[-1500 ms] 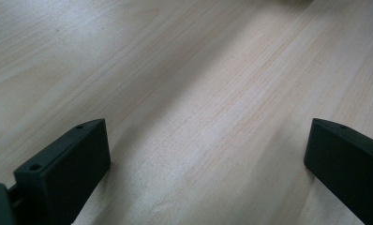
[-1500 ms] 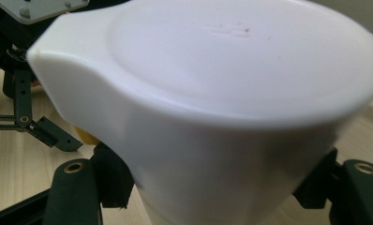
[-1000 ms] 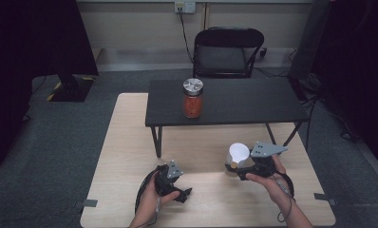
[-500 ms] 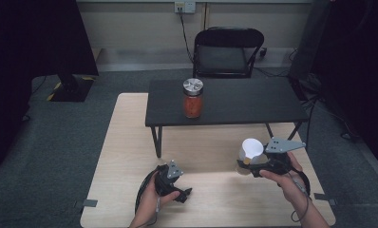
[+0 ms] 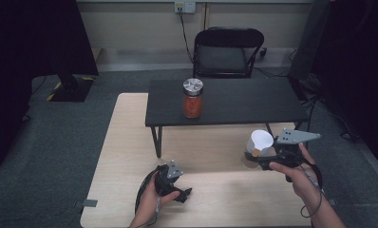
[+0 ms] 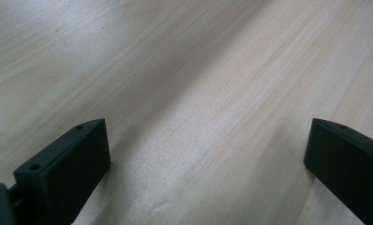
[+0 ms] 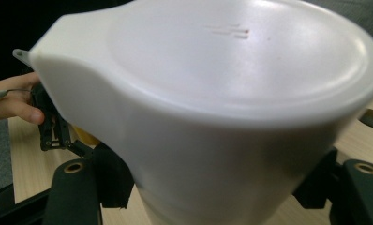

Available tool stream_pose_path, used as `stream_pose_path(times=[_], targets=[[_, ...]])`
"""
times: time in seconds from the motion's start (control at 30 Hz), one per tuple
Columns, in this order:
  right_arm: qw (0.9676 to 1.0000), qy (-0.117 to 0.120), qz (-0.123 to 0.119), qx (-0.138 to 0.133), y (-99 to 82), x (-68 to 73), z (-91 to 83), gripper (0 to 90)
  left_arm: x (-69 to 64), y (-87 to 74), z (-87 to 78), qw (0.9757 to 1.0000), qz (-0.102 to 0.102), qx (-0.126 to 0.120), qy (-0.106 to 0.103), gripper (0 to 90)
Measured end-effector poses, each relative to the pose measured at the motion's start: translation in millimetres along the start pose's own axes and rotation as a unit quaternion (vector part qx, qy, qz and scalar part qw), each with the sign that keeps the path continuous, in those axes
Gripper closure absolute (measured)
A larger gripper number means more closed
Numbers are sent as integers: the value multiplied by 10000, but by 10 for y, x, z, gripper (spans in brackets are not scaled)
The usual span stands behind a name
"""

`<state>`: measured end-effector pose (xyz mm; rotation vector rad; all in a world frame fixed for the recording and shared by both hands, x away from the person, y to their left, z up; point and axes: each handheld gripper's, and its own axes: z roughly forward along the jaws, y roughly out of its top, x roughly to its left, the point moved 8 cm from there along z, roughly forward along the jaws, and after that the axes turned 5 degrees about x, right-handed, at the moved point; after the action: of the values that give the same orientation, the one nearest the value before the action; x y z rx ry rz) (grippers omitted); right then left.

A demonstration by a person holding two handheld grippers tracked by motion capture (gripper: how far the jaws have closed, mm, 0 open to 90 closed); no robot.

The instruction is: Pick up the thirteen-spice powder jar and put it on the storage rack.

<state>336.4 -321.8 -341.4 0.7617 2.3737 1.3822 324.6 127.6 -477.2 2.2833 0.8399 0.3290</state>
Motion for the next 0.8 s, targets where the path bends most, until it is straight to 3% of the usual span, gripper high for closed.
stream_pose_path(times=[0.8], targets=[[10000, -45, 6, -44, 475, -41, -282, 307, 0, 0, 0, 10000, 2, 0, 0, 0]])
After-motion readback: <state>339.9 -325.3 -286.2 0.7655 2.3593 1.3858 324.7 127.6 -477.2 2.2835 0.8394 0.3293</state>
